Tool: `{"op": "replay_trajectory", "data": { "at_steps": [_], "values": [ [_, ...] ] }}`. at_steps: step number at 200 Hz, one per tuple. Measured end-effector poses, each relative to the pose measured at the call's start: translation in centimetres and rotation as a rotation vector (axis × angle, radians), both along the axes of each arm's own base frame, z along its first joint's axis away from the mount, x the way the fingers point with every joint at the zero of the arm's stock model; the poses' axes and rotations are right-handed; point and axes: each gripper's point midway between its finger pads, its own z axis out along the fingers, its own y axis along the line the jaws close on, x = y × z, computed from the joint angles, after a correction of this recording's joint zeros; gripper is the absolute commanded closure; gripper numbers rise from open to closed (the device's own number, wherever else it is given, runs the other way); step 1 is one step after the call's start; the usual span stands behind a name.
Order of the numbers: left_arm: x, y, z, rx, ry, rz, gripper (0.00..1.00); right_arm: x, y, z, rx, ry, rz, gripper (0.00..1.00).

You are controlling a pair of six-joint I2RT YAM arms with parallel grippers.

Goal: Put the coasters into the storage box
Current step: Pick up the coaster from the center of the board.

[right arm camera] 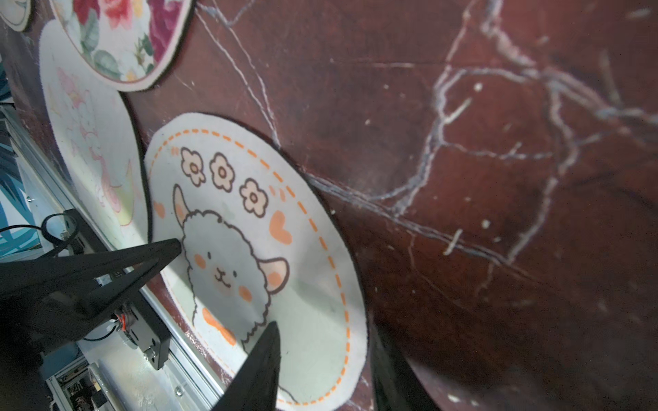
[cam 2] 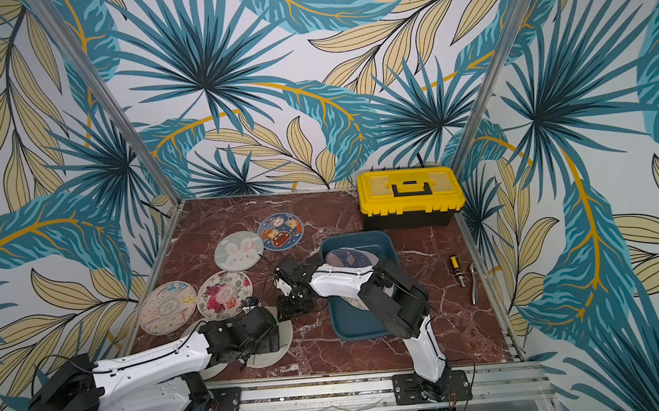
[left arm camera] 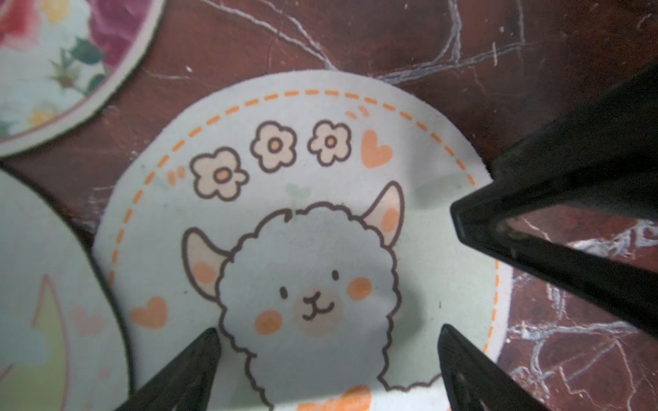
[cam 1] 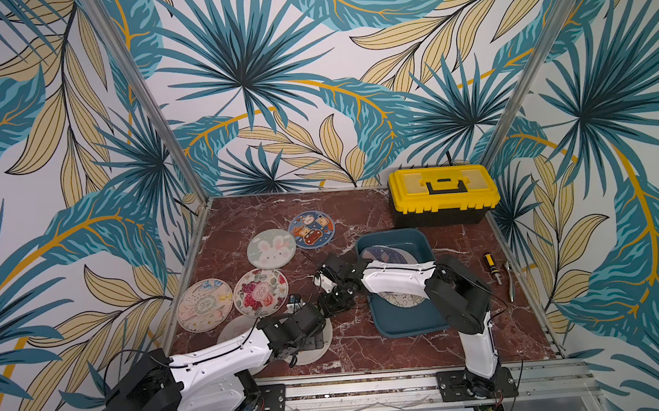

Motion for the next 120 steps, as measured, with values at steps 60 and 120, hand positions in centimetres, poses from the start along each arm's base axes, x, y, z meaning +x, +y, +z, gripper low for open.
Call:
{"op": "replay_trajectory", "data": {
  "at_steps": [60, 120],
  "values": [
    [0.4, 0.0, -0.1, 0.009, -0.019, 0.003, 0.04, -0.2, 1.2, -0.1, 0.039, 0.031, 0.015, 0.67],
    [0.4, -0.1, 0.0, 0.009, -0.023, 0.002, 0.04, -0.5, 1.9, -0.6, 0.053, 0.051, 0.029, 1.0]
  ]
}}
